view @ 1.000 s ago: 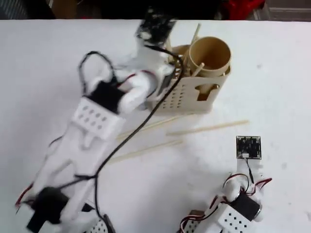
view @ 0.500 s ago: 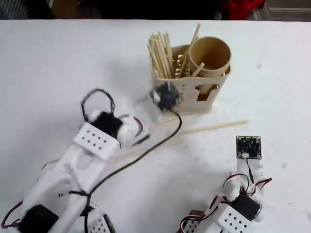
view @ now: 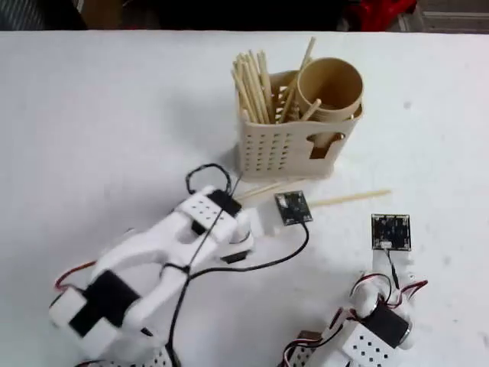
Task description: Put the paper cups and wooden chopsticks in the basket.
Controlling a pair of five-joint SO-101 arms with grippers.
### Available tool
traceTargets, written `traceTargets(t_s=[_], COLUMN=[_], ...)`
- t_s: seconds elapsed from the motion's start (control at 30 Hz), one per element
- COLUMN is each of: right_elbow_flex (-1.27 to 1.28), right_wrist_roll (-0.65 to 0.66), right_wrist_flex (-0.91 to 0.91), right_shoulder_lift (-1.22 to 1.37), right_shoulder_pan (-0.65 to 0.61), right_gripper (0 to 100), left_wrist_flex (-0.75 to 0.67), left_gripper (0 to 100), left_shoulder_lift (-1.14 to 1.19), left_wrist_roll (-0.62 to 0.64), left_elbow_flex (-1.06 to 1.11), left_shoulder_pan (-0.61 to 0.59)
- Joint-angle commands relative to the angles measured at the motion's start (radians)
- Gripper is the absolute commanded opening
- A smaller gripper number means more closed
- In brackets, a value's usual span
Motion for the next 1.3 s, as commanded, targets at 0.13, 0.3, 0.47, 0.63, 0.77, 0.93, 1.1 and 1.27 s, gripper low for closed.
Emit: traceTargets(t_s=[0.13, 0.3, 0.47, 0.63, 0.77, 0.93, 1.1, 1.27], right_elbow_flex=[0.009, 0.009, 0.009, 0.009, 0.009, 0.009, 0.009, 0.009], right_wrist_roll=[0.000, 0.000, 0.000, 0.000, 0.000, 0.000, 0.000, 0.000], right_wrist_flex=[-0.010, -0.010, -0.010, -0.010, -0.010, -0.010, -0.010, -0.010], right_shoulder_lift=[-0.001, -0.001, -0.001, -0.001, -0.001, -0.001, -0.001, -0.001], right_shoulder_pan=[0.008, 0.008, 0.008, 0.008, 0.008, 0.008, 0.008, 0.008], right_gripper=[2.4, 2.4, 2.4, 2.4, 2.4, 2.4, 2.4, 2.4], left_wrist_flex=[-0.011, -0.008, 0.002, 0.058, 0.028, -0.031, -0.054, -0.054], left_gripper=[11, 10, 5, 6, 6, 15, 19, 17], left_shoulder_lift=[0.143, 0.143, 0.140, 0.027, -0.171, -0.260, -0.188, -0.024], left_wrist_roll=[-0.002, -0.005, -0.009, -0.003, 0.000, 0.017, 0.018, 0.018], left_elbow_flex=[-0.153, -0.147, -0.147, -0.117, -0.015, 0.020, 0.011, -0.077], left_shoulder_pan=[-0.061, -0.054, -0.053, -0.010, -0.027, -0.127, -0.130, -0.128])
